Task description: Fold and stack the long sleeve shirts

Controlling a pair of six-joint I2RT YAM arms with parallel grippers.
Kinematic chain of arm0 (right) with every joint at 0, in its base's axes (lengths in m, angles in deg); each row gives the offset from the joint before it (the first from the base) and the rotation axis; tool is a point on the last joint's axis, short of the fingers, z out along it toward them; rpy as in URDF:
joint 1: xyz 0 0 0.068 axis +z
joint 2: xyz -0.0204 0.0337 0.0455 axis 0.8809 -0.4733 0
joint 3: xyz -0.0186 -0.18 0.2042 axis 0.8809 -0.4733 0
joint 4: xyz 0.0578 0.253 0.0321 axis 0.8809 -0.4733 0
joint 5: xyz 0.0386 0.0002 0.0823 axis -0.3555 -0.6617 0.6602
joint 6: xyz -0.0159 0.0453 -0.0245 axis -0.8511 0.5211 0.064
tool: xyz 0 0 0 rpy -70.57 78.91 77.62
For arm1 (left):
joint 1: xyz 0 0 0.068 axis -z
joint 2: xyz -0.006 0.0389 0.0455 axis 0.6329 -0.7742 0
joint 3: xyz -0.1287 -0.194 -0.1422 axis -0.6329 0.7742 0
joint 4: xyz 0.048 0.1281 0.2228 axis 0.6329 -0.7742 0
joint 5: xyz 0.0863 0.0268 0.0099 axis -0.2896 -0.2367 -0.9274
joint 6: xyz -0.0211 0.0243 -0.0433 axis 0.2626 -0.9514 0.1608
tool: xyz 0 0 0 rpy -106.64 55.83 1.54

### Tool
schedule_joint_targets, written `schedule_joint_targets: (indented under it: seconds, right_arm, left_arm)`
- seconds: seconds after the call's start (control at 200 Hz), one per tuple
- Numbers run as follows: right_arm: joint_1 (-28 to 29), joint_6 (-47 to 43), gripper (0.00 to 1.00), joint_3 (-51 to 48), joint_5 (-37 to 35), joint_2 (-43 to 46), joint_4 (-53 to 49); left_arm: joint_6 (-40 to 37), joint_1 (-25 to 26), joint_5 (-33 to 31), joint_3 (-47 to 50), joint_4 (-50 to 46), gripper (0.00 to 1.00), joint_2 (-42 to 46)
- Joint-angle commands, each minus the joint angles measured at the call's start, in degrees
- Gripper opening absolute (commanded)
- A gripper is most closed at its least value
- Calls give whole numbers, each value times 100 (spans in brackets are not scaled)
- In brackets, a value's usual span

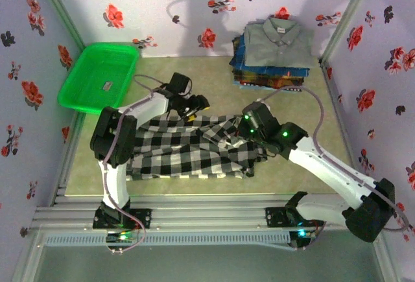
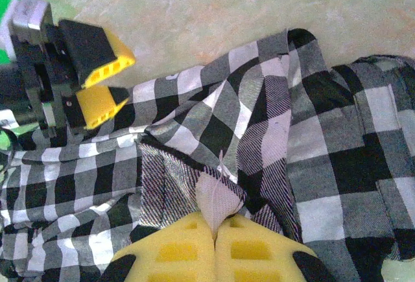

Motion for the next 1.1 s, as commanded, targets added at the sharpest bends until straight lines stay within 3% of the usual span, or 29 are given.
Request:
schedule_joint_targets:
  seconds: [0.0,0.39,0.535,0.745,0.85,0.94,1.095]
  right_arm:
    - [78,400,7,-304,15,282,196]
    - [89,1125,17,-1407,-26,1125,62]
    - [129,1721,18,-1818,-54,1599,-595]
    - [177,2583,32,-2520,-227,2891,-1428]
    - [176,2723,32,-2601,-307,3257,-1648]
    - [170,2502,34,-2475,-374,3198,-1624]
    - [169,1141,52,-1872,192,2112,-683]
  left_arm:
    - [-32,224,23,-322,-129,68,-292]
    - [-214,456,-26,-867,-182,67,-1218]
    - [-685,415,-306,-1112,-525,66,-1428]
    - [-1327,274,-631,-1626,-1061,65,-1654]
    - [-1559,188,-765,-1790,-1256,65,-1756]
    - [-1669,143,-723,-1768,-1156,65,-1725]
    - [-1831,130,-535,-1882,-1077,66,-1722]
